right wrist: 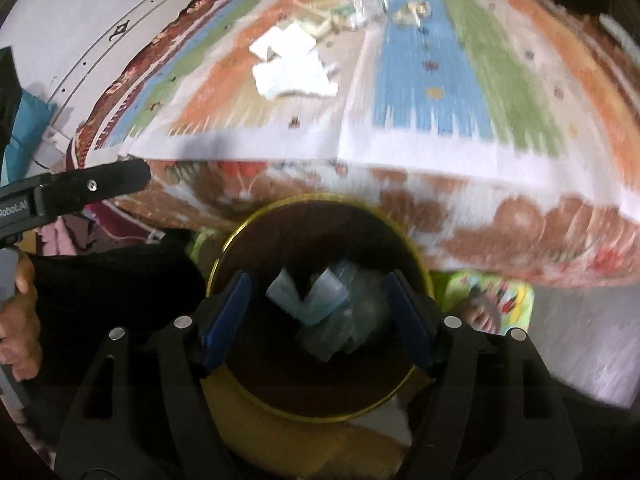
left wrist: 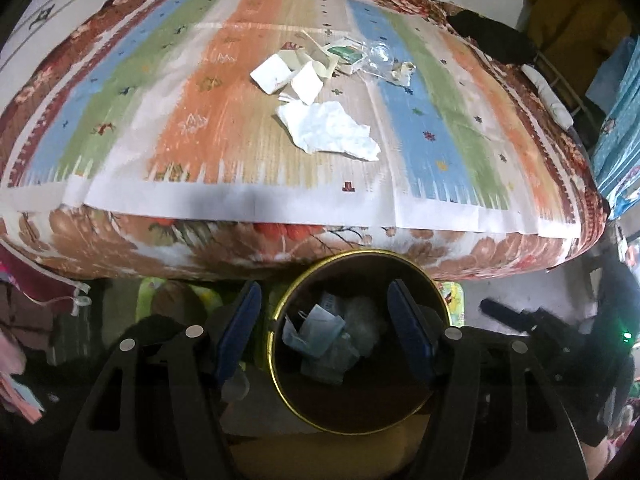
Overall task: Collect trash
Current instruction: 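Open both tools to drop the mask and bag into the bin, then move both tools back toward the remaining tissues on the sheet, then grasp the crumpled white tissue with the right tool while the left tool grasps the folded white tissue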
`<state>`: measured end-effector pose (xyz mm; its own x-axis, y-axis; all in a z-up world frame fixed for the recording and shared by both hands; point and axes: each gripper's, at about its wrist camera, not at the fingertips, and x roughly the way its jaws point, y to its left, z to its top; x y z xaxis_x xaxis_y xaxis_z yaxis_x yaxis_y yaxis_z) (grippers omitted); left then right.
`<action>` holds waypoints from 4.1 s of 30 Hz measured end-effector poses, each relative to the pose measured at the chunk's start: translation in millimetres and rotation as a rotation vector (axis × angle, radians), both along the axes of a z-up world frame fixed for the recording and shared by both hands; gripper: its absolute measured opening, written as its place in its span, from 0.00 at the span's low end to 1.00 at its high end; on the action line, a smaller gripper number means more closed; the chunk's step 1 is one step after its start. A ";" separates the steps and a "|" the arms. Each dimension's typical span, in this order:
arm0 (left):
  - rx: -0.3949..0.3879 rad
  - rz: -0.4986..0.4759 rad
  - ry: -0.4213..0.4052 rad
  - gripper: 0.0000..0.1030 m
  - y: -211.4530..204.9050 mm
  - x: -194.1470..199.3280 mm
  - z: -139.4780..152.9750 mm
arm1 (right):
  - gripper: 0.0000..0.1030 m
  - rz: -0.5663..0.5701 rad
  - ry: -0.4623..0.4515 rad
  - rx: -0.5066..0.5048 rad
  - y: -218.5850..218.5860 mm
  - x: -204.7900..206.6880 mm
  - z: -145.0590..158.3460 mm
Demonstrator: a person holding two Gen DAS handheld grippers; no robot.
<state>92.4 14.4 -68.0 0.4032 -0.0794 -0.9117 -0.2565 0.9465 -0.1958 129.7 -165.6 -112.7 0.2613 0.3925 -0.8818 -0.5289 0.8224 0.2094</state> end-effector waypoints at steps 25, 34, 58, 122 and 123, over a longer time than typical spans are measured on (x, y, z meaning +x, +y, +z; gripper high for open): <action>0.130 0.034 -0.125 0.76 43.1 61.8 48.5 | 0.84 0.052 -0.079 0.008 44.0 44.4 15.2; 0.141 0.068 -0.097 0.92 59.3 86.6 40.1 | 0.88 0.024 -0.090 0.029 51.1 70.2 20.3; 0.115 0.056 -0.114 0.94 95.9 161.8 -7.0 | 0.90 0.027 -0.042 0.024 84.8 158.0 -13.3; 0.140 -0.086 0.099 0.06 97.0 251.7 -88.8 | 0.02 0.050 0.061 -0.035 120.1 195.5 -56.5; 0.138 -0.078 0.100 0.05 98.8 251.7 -87.2 | 0.02 0.049 0.062 -0.033 121.4 196.1 -56.5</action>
